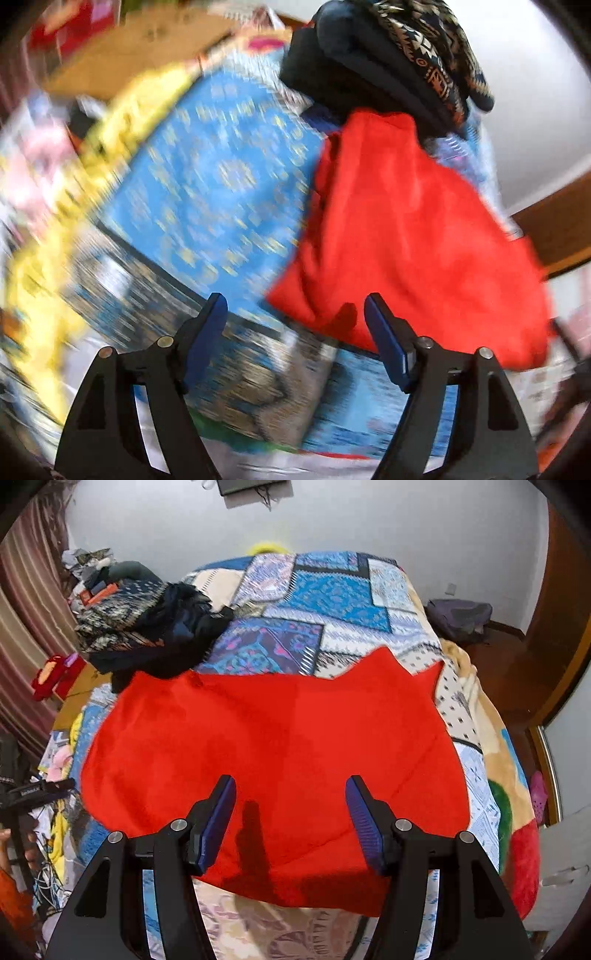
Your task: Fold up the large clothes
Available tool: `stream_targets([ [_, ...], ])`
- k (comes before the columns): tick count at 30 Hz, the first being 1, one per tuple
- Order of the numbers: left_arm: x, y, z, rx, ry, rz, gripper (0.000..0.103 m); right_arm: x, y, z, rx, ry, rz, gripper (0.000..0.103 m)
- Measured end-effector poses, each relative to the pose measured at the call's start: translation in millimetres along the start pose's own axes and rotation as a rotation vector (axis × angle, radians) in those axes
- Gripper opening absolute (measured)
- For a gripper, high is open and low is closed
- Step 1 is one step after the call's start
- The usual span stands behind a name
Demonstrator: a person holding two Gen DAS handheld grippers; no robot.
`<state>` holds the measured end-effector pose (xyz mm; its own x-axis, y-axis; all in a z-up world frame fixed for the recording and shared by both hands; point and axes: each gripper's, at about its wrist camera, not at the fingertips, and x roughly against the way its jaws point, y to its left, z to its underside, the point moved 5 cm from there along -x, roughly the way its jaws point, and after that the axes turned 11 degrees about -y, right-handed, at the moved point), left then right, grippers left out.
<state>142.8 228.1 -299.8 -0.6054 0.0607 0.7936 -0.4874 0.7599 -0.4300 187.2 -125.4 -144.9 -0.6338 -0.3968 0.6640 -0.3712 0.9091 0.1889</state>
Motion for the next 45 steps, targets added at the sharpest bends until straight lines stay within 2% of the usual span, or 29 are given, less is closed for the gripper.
stream_targets([
  [2,-12.9,-2.7,10.8,0.097,0.088,0.135,0.076,-0.9,10.1,-0.9,0.008,-0.002,-0.02,0.06],
  [4,-23.5,-5.8,18.3,0.152,0.138,0.21,0.076,-5.3,20.6,2.0,0.009,0.016,-0.061,0.06],
  [7,-40.6,-14.2,25.1,0.215,0.187,0.296,0.076,-12.5,32.3,7.1,0.028,0.039,-0.076,0.06],
  [11,-63.1,-20.6,10.4,0.231,0.126,0.299,0.076,-19.2,43.9,11.9,0.043,0.06,-0.096,0.06],
  [15,-89.1,-20.0,-3.3,0.345,0.092,0.28,0.077,-27.4,51.2,10.6,0.059,0.071,-0.094,0.06],
  [17,-92.6,-28.1,-9.9,0.348,0.065,0.256,0.077,-28.5,54.5,9.3,0.06,0.07,-0.094,0.06],
  [19,-89.9,-38.8,-14.4,0.319,0.04,0.231,0.067,-30.4,56.9,6.8,0.057,0.067,-0.096,0.06],
  [21,-88.9,-49.0,-21.2,0.269,0.016,0.204,0.036,-31.9,60.3,2.7,0.065,0.064,-0.094,0.06],
  [22,-87.5,-52.6,-25.0,0.249,-0.003,0.185,0.03,-32.2,61.6,0.9,0.071,0.063,-0.092,0.06],
  [23,-81.6,-58.3,-30.6,0.223,-0.034,0.168,0.016,-32.3,64.2,-2.3,0.086,0.06,-0.088,0.06],
  [28,-35.0,-87.0,-49.8,0.094,-0.194,0.146,0.011,-36.8,79.6,-12.5,0.208,0.081,-0.072,0.06],
  [31,4.4,-115.1,-57.3,-0.011,-0.308,0.139,0.01,-43.3,93.0,-13.2,0.26,0.107,-0.097,0.06],
  [35,62.0,-138.9,-63.7,-0.109,-0.452,0.152,0.009,-60.4,114.0,-1.9,0.249,0.182,-0.177,0.06],
  [38,101.3,-146.3,-58.1,-0.164,-0.529,0.171,0.009,-71.6,134.2,14.3,0.204,0.229,-0.259,0.061],
  [41,119.7,-167.7,-58.2,-0.219,-0.565,0.189,0.009,-75.4,155.5,27.2,0.191,0.226,-0.299,0.065],
  [45,118.8,-190.5,-60.1,-0.285,-0.568,0.175,0.009,-72.0,172.5,34.7,0.218,0.224,-0.345,0.065],
])
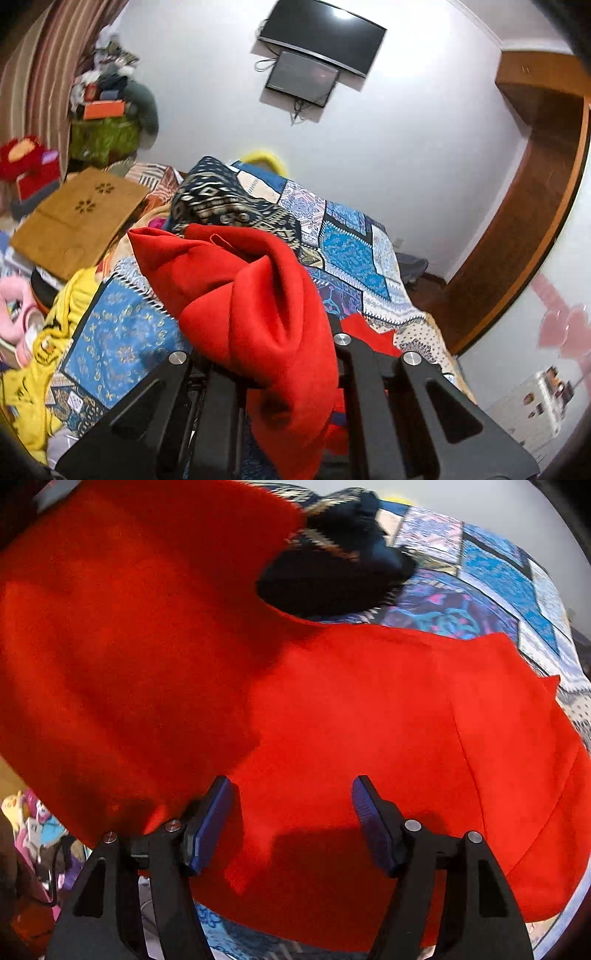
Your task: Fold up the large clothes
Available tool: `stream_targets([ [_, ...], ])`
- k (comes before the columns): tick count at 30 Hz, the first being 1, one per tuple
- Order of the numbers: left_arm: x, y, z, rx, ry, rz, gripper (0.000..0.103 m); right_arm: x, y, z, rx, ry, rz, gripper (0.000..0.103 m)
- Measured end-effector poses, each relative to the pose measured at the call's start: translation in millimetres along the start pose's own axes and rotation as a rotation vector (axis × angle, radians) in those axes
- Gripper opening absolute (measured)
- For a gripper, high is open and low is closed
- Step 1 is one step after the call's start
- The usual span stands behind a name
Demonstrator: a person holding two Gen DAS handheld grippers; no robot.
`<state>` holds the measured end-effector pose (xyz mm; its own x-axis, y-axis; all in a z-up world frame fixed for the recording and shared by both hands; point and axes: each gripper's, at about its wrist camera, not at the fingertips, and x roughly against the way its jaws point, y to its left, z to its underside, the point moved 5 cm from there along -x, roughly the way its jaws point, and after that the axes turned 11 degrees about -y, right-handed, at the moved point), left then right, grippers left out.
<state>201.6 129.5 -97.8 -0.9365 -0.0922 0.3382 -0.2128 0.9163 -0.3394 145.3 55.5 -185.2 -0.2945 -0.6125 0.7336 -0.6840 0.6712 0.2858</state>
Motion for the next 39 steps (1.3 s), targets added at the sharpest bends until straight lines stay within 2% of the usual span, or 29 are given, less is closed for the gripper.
stream_targets([
  [3,-16.0,-14.8,6.2,-0.01,0.036,0.022,0.008,12.0,-5.4,-0.4,0.001,0.002,-0.049,0.065],
  [7,-38.9,-50.5,10.2,-0.049,0.065,0.048,0.008,44.6,-36.1,-1.8,-0.092,-0.047,-0.065,0.065],
  [9,-54.3,-72.8,8.9,-0.075,0.081,0.072,0.008,62.2,-55.0,-1.6,-0.124,-0.082,-0.036,0.065],
  [15,-93.3,-145.1,8.6,-0.149,0.095,0.135,0.008,129.3,-130.5,9.3,-0.239,-0.208,0.13,0.065],
  [19,-102.5,-194.6,32.9,-0.228,0.122,0.2,0.008,159.4,-166.8,21.0,-0.313,-0.243,0.194,0.065],
  [22,-113.3,-224.3,73.7,-0.3,0.244,0.265,0.008,170.9,-185.8,30.6,-0.347,-0.249,0.234,0.065],
  [26,-132.2,-233.8,143.1,-0.336,0.524,0.319,0.008,183.9,-207.9,44.2,-0.393,-0.252,0.262,0.065],
  [28,-133.9,-231.8,166.0,-0.341,0.619,0.331,0.009,186.6,-210.7,47.6,-0.398,-0.252,0.269,0.065],
  [31,-128.6,-224.5,181.7,-0.346,0.692,0.352,0.025,187.6,-215.2,46.5,-0.39,-0.251,0.268,0.065],
  [33,-118.9,-221.1,181.7,-0.352,0.703,0.374,0.042,186.5,-213.5,45.0,-0.38,-0.249,0.259,0.065],
  [36,-101.3,-217.2,168.2,-0.376,0.671,0.396,0.054,187.2,-204.6,40.1,-0.351,-0.252,0.237,0.065],
  [39,-84.4,-206.4,148.6,-0.41,0.606,0.379,0.06,184.3,-194.5,27.2,-0.317,-0.264,0.218,0.065],
])
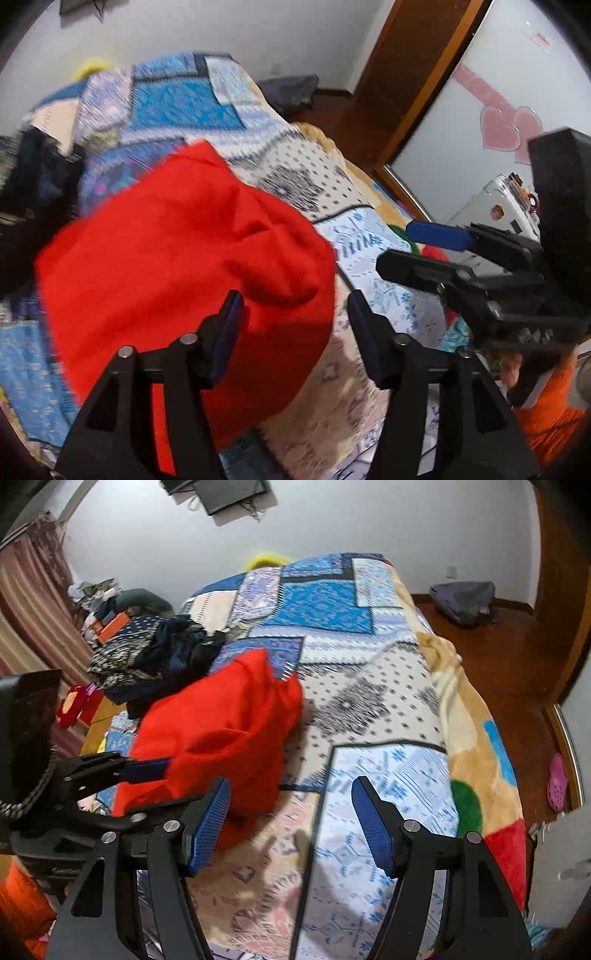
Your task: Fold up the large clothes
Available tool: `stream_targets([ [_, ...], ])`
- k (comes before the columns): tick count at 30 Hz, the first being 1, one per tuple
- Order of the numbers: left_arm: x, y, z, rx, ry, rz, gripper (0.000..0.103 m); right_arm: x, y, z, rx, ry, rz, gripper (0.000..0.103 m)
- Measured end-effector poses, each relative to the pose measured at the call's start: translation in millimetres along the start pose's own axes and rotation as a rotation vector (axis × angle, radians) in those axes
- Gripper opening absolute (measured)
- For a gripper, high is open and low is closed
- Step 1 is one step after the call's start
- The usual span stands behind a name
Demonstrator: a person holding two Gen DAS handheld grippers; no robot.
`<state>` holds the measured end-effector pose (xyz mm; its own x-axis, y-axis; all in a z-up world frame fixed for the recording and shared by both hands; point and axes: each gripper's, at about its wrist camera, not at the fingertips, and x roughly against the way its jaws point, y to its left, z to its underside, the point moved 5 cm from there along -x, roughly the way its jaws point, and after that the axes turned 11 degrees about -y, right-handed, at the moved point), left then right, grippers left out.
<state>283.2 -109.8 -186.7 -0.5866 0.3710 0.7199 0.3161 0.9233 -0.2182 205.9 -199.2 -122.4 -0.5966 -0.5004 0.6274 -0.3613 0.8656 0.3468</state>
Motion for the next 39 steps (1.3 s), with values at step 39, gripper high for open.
stream_targets([
  [39,58.7,135.6,58.0,0.081,-0.109,-0.375,0.089,-54.1,84.0,-8.9,0.322,0.092,0.002,0.074],
])
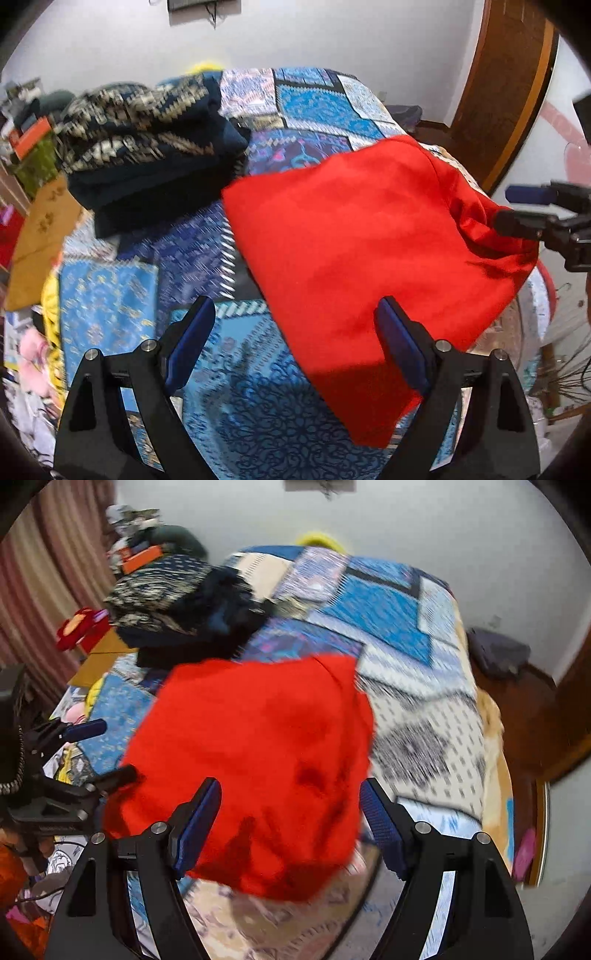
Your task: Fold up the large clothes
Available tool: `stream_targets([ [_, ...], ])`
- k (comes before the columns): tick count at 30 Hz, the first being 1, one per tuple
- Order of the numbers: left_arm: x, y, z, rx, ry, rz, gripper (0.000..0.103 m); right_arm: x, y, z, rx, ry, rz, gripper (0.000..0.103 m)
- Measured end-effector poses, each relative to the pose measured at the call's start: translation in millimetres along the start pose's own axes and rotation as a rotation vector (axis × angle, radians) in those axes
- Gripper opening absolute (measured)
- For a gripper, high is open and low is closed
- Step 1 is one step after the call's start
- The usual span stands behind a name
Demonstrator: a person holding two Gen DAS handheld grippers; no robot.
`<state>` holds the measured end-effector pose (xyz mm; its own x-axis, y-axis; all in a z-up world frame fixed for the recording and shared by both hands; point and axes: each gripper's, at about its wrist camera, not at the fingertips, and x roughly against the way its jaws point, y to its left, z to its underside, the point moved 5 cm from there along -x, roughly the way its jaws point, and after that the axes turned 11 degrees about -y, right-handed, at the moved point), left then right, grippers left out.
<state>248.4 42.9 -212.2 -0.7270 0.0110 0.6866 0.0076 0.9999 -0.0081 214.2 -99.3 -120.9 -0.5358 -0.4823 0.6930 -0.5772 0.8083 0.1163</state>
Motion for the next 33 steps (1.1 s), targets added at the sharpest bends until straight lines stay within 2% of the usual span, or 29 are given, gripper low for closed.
stream_targets([
  [6,-1.9,5.4,-7.0,-0.005,-0.012,-0.036,0.089,-34.6,0.9,-6.8,0.058,0.038,-0.01,0.074],
  [10,-14.7,11.5,-8.2,0.044,0.018,-0.022,0.089,-54.6,-24.3,1.5,-0.002,0.098,-0.015,0.074],
  [13,-29.1,17.3,-5.5,0.132,0.069,0.039,0.089,-64.4,-47.5,10.1,-0.083,0.14,-0.041,0.074],
  [16,-48.4,24.7,0.3,0.271,0.139,0.155,0.089,-78.0,-71.7,24.1,-0.176,0.209,-0.08,0.074],
  [19,-65.0,30.1,6.8,0.42,0.205,0.28,0.089,-87.2,-87.4,34.6,-0.321,0.257,-0.193,0.074],
  [25,-95.8,34.1,17.0,0.633,0.292,0.439,0.089,-101.2,-87.7,27.3,-0.363,0.269,-0.292,0.075],
  [29,-105.7,31.4,15.0,0.681,0.303,0.487,0.089,-118.6,-85.0,24.2,-0.391,0.298,-0.344,0.078],
  [33,-112.0,26.7,11.3,0.692,0.298,0.508,0.088,-133.2,-84.9,24.7,-0.472,0.316,-0.41,0.075],
])
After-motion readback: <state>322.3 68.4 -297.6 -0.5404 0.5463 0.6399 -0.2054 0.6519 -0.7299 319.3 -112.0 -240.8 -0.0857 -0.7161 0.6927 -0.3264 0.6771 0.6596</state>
